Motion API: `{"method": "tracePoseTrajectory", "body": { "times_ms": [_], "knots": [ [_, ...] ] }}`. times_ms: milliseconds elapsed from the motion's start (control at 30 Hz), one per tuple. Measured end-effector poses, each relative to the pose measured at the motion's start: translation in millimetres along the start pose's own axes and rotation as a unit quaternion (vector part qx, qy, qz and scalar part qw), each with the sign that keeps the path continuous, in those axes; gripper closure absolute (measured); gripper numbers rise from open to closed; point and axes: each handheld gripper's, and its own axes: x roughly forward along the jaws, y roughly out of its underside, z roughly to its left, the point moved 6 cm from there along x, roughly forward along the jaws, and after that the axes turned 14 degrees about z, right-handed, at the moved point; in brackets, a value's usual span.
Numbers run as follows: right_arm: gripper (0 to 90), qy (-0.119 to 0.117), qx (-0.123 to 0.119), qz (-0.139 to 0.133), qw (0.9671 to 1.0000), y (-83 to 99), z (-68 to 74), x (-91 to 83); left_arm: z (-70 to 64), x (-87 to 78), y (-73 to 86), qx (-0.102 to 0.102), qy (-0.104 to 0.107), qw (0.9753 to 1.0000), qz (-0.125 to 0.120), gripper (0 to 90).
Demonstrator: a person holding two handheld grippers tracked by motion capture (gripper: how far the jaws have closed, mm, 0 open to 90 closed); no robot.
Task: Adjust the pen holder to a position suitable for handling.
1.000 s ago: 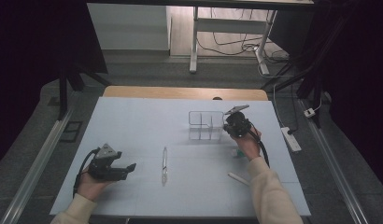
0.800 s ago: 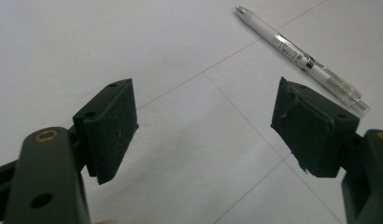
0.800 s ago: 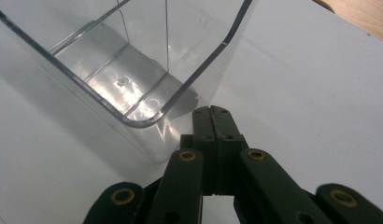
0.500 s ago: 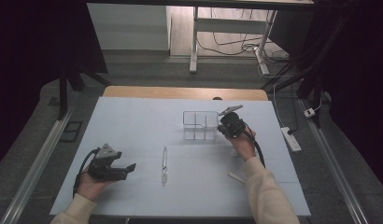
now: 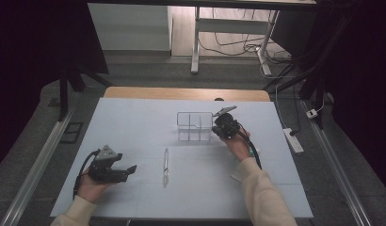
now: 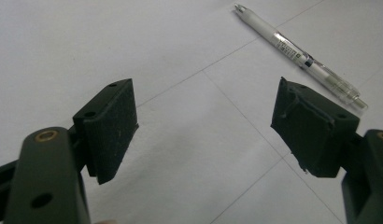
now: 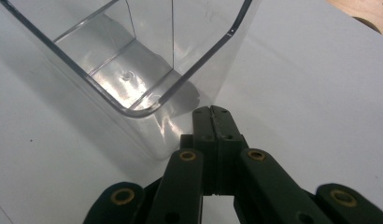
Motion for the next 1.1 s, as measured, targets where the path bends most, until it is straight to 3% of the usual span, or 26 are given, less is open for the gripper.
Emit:
{"method": "tracePoseTrajectory", "body": {
  "times_ms": [467,700,900,1100],
  "knots": [
    [89.3,-0.016,-0.01,-0.001,0.9998,-3.5,11.9,2.0,-1.3,0.9,0.0,0.003,0.002,1.0,0.003,22.6],
    [89.3,-0.03,-0.003,-0.01,0.9995,-1.9,10.9,0.7,-0.6,0.9,0.9,0.001,0.001,1.0,0.004,22.6],
    [89.3,-0.032,0.001,-0.016,0.9994,9.1,9.9,-6.8,0.2,0.6,1.0,0.0,0.001,1.0,0.003,22.6],
    [89.3,-0.034,0.011,-0.037,0.9987,25.4,8.1,-24.9,-0.5,1.4,0.1,0.0,0.001,1.0,0.003,22.6]
  ]
}}
